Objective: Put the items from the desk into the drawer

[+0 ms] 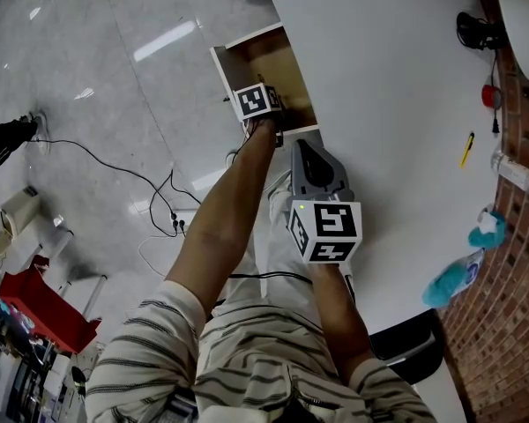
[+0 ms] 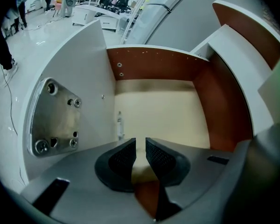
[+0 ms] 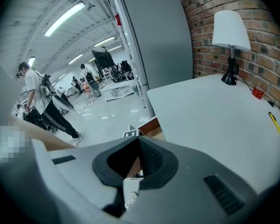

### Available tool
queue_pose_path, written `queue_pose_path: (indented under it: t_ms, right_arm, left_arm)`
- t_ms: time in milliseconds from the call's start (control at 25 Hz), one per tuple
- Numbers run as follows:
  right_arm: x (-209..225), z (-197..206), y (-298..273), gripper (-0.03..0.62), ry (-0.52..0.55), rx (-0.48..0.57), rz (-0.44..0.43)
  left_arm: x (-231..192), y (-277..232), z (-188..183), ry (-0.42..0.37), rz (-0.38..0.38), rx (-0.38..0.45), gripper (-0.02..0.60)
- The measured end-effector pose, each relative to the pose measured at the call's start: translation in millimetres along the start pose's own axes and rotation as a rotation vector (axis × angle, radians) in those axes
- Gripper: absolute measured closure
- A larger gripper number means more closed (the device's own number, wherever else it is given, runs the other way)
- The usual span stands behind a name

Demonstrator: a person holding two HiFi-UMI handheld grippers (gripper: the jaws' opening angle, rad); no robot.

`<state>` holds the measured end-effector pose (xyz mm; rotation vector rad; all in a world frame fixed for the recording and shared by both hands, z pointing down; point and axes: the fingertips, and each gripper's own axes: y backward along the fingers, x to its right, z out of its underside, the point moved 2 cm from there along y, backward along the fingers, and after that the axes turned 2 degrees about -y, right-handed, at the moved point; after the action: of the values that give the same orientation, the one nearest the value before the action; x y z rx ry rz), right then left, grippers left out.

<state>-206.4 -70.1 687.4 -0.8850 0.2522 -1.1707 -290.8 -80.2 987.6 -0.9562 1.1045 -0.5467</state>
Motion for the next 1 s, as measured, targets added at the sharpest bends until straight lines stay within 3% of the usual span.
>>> queue_pose_path:
  t_ms: [680, 800, 1000]
  right_arm:
    - [5, -14, 18, 0.583, -0.022, 0.043, 0.019]
    - [4, -16, 25, 0.583, -0.03, 0.054, 0.023]
    - [5, -22, 42, 0.583, -0.03, 0.074, 0.027]
  left_arm:
    - [14, 32, 4, -0.06, 0.016, 0.015, 0.527]
    - [21, 39, 4, -0.099, 0.041, 0.016, 0.572]
    - [34, 68, 4, -0.14, 0.068, 0.029, 0.575]
